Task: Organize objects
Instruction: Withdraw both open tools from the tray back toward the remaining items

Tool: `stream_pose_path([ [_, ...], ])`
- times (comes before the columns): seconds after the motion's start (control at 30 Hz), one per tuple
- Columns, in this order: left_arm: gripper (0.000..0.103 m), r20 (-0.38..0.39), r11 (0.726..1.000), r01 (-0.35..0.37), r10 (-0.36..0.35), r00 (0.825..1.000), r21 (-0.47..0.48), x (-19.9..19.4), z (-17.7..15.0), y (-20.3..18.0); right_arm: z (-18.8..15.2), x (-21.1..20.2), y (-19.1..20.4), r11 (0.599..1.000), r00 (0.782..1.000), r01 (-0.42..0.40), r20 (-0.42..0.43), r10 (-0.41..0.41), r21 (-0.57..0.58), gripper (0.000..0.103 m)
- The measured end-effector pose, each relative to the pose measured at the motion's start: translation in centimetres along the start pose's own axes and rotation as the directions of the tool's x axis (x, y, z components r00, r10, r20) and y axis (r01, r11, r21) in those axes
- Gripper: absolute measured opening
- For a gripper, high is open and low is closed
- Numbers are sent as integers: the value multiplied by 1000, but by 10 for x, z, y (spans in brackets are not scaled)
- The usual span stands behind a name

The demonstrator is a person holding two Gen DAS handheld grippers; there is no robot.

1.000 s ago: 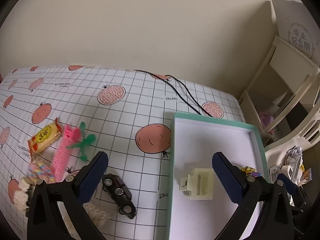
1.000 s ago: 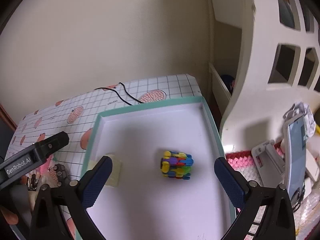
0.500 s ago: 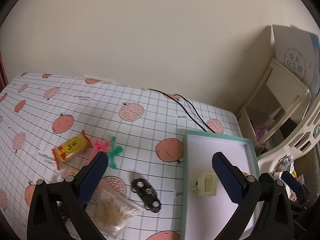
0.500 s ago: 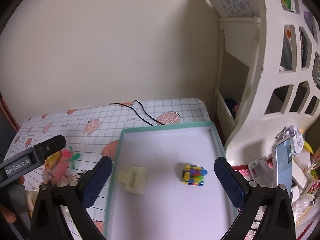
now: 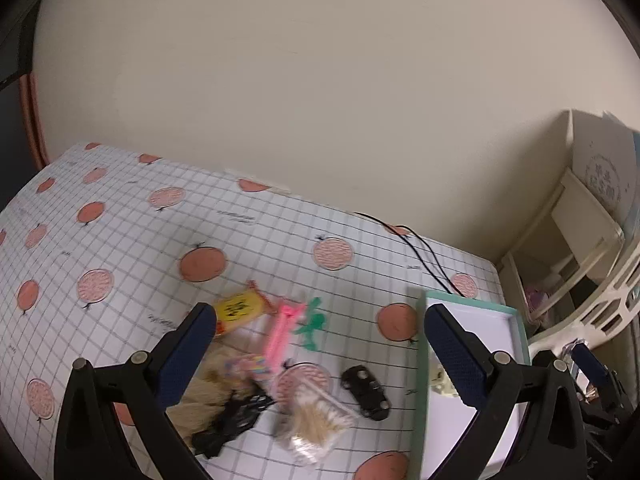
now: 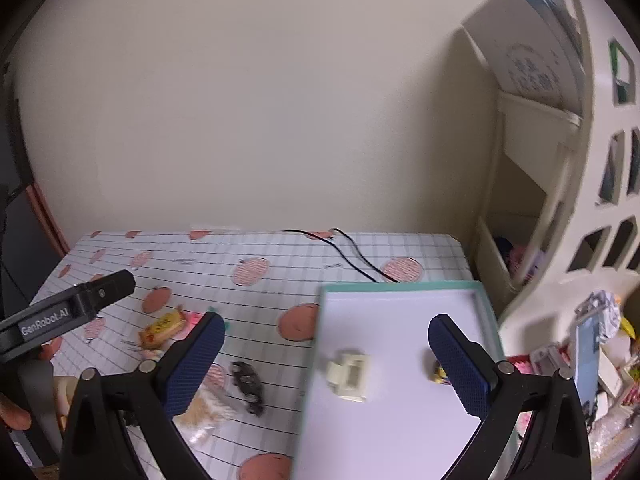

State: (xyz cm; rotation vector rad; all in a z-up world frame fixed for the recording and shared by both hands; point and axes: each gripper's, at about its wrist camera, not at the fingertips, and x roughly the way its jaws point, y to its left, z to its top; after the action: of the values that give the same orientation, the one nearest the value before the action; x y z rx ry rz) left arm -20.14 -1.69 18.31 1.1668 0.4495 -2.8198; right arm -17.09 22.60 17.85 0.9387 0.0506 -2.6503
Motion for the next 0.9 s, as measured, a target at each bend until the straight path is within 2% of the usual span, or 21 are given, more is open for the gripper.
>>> stream_pose_path([
  [0.23,103,-2,996,-28,28,1000,-90,-12,-7,47,0,3,31,998,998,-59,-22,58,-15,103],
  [0.37,103,-17,995,-60,59,998,-77,-10,-13,62,0,11,43,991,989,-134,-57,135,13,103],
  [0.57,103,-53,995,-65,60,997,-80,1,-23,79,-9,31,64,983,976,-185,-118,183,-3,103],
  [0.67,103,-91,994,-81,74,993,-75,10,-32,86,-13,40,70,985,978,-167,-131,161,-36,103],
  [0.8,103,-129,992,-100,89,988,-76,25,-39,96,-20,59,71,985,972,-170,-170,164,-20,103],
  [0.9,103,-148,992,-93,80,986,-88,35,-44,103,-28,74,72,990,971,-138,-203,127,-41,97],
])
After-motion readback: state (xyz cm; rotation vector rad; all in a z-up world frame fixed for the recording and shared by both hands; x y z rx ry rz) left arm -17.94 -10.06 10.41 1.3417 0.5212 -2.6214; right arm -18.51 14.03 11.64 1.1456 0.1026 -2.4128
